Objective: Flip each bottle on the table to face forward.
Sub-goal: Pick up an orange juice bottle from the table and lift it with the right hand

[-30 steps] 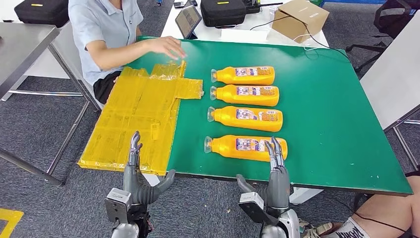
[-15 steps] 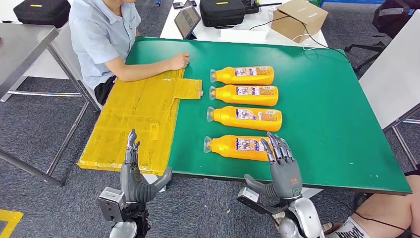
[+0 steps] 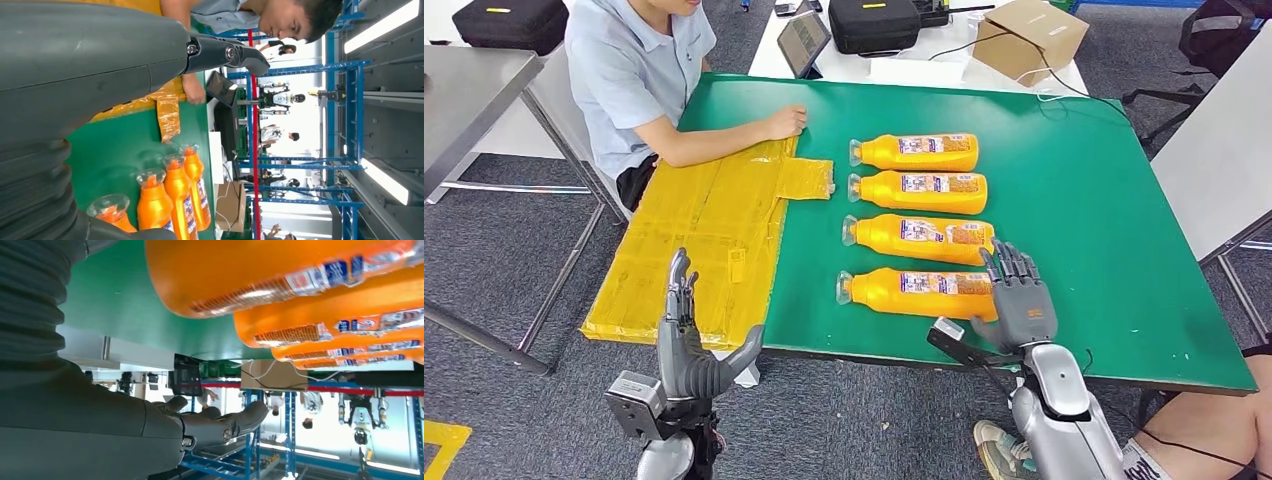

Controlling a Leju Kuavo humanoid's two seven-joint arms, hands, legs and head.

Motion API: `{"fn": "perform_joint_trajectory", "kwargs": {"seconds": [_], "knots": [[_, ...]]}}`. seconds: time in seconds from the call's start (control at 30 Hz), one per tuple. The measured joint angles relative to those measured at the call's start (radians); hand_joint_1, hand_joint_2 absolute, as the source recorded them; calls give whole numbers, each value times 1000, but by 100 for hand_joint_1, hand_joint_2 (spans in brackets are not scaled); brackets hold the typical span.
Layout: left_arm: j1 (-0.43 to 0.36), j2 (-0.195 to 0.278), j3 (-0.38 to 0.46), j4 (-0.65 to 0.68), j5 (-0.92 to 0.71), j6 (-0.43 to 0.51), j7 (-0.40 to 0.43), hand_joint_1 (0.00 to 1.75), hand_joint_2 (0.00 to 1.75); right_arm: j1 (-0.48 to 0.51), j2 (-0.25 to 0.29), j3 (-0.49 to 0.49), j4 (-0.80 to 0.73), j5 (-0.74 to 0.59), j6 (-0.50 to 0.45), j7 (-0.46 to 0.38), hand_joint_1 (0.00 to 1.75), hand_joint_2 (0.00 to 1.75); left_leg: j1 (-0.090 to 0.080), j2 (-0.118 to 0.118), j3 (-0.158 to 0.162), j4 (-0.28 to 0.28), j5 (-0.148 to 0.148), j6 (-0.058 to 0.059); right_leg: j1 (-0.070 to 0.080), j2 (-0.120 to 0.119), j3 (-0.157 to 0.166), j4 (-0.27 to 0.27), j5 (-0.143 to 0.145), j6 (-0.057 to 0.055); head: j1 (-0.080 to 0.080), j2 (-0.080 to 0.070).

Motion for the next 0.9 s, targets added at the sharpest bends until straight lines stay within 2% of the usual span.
{"fn": "perform_joint_trajectory", "kwargs": {"seconds": [0.2,0.37,0.77,0.8,0.9], "knots": [[-9,0,3,0,-4,-16,2,0,175,-62,5,1,91,-69,90,-6,0,175,0,0,0,0,0,0,0,0,0,0,0,0,0,0],[-21,0,3,4,-1,-25,5,0,175,-135,18,19,208,-110,148,-53,0,175,0,0,0,0,1,0,0,0,0,0,0,0,0,0],[-31,-1,3,14,5,-36,8,0,175,-235,48,69,379,-142,190,-98,0,175,0,0,0,0,1,0,0,0,0,0,0,0,0,0],[-31,-1,2,15,5,-38,8,0,175,-241,50,74,389,-142,191,-101,19,175,0,0,0,0,1,0,0,0,0,0,0,0,0,0],[-34,-1,2,20,5,-40,9,0,175,-264,61,89,427,-133,203,-105,145,175,0,2,1,0,1,0,0,1,0,0,1,-1,0,0]]}}
